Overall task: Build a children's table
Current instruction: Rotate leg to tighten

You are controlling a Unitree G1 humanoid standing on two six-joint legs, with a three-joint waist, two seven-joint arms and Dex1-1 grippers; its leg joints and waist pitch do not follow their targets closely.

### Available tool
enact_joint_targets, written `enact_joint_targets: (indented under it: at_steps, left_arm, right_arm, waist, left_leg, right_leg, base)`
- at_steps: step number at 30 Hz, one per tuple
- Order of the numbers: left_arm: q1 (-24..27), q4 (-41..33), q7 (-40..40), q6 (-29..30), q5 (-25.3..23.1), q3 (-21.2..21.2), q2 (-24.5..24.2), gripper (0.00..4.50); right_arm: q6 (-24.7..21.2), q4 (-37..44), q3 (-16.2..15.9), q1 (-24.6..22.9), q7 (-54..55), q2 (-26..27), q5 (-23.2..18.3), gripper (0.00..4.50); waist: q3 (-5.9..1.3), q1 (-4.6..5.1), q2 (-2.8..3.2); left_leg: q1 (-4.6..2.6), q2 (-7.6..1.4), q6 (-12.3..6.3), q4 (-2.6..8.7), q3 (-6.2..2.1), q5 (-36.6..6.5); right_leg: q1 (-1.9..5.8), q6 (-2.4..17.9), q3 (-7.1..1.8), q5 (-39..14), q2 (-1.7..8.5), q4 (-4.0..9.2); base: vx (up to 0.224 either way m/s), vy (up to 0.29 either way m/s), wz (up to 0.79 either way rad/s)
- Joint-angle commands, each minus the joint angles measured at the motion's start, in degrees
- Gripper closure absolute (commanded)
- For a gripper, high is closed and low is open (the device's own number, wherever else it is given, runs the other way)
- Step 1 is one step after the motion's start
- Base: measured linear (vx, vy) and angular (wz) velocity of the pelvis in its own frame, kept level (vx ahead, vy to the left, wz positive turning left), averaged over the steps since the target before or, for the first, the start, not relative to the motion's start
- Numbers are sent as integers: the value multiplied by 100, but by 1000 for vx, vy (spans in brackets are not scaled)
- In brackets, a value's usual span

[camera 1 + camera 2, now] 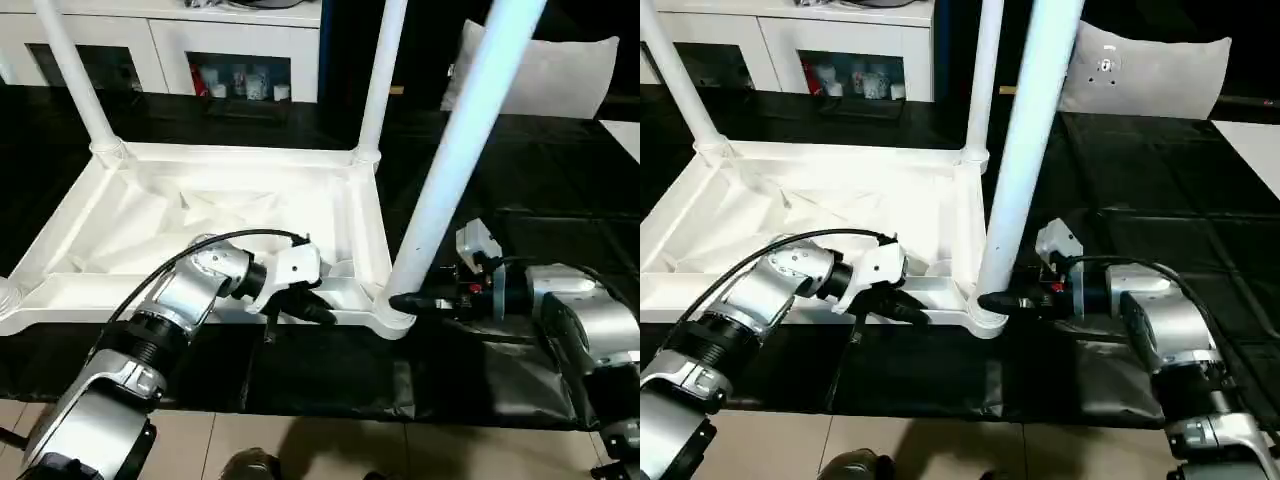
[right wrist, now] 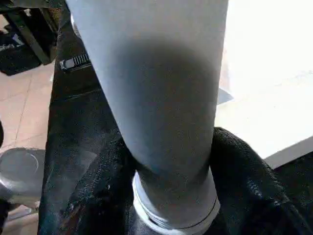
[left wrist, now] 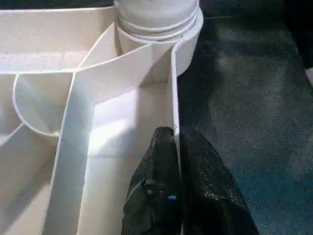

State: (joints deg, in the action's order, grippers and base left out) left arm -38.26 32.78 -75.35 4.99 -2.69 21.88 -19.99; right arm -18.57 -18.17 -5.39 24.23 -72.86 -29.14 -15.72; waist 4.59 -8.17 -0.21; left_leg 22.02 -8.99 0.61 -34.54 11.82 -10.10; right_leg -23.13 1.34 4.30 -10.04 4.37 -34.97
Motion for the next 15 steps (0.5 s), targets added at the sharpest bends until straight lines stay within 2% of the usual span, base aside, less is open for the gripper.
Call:
enact_joint_targets:
  at_steps: [1, 3, 5, 8, 9, 11, 13, 15]
  left_arm:
    - [-55, -40, 222, 103, -43, 95, 266, 450]
    - [-195, 180, 823, 334, -107, -53, 532, 450]
    - [-393, 396, 1454, 607, -105, -242, 851, 450]
    - [-620, 615, 2090, 914, -78, -443, 1179, 450]
    - [-700, 703, 2330, 971, -74, -510, 1292, 450]
    - [-770, 758, 2546, 1017, -80, -566, 1411, 450]
    - [-938, 916, 3009, 1038, -131, -688, 1690, 450]
    - [-969, 951, 3048, 1023, -152, -698, 1729, 450]
  right_arm:
    - [-83, -15, -66, 47, 512, 214, 126, 257]
    - [-123, -379, -9, 246, 1477, 565, 465, 257]
    - [-347, -733, 144, 507, 2440, 925, 647, 259]
    - [-544, -1077, 286, 776, 3325, 1229, 794, 259]
    - [-529, -1196, 338, 869, 3636, 1332, 841, 260]
    - [-527, -1325, 437, 975, 3977, 1469, 846, 260]
    - [-540, -1637, 839, 1247, 4669, 1856, 636, 260]
    - [-413, -1653, 785, 1263, 4646, 1878, 699, 260]
  waist:
    - [-389, 54, -47]
    - [-374, 94, -39]
    - [-357, 192, -42]
    - [-371, 323, -44]
    - [-379, 337, -45]
    - [-410, 358, -39]
    - [-431, 371, -40]
    - [-448, 361, -40]
  left_leg:
    - [-162, -500, -112, 444, -265, -1471]
    - [-191, -484, 6, 455, -289, -1621]
    - [-213, -468, 147, 465, -324, -1877]
    - [-204, -453, 232, 462, -351, -2021]
    - [-194, -451, 203, 463, -348, -1999]
    - [-156, -457, 111, 469, -329, -1759]
    - [-155, -436, 25, 451, -290, -1569]
    - [-145, -438, -23, 445, -284, -1419]
  right_leg:
    - [211, 1102, -332, -2183, 596, 529]
    - [191, 1030, -320, -2508, 594, 570]
    - [185, 933, -296, -2908, 603, 615]
    - [190, 880, -280, -2980, 609, 633]
    - [204, 871, -279, -2924, 609, 638]
    - [236, 949, -297, -2413, 602, 606]
    - [224, 1061, -319, -2030, 585, 582]
    - [250, 1125, -308, -1824, 583, 564]
  base:
    - [0, 0, 0]
    - [0, 0, 0]
    - [0, 0, 0]
    - [0, 0, 0]
    - [0, 0, 0]
    - [0, 0, 0]
    - [0, 0, 0]
    - [0, 0, 0]
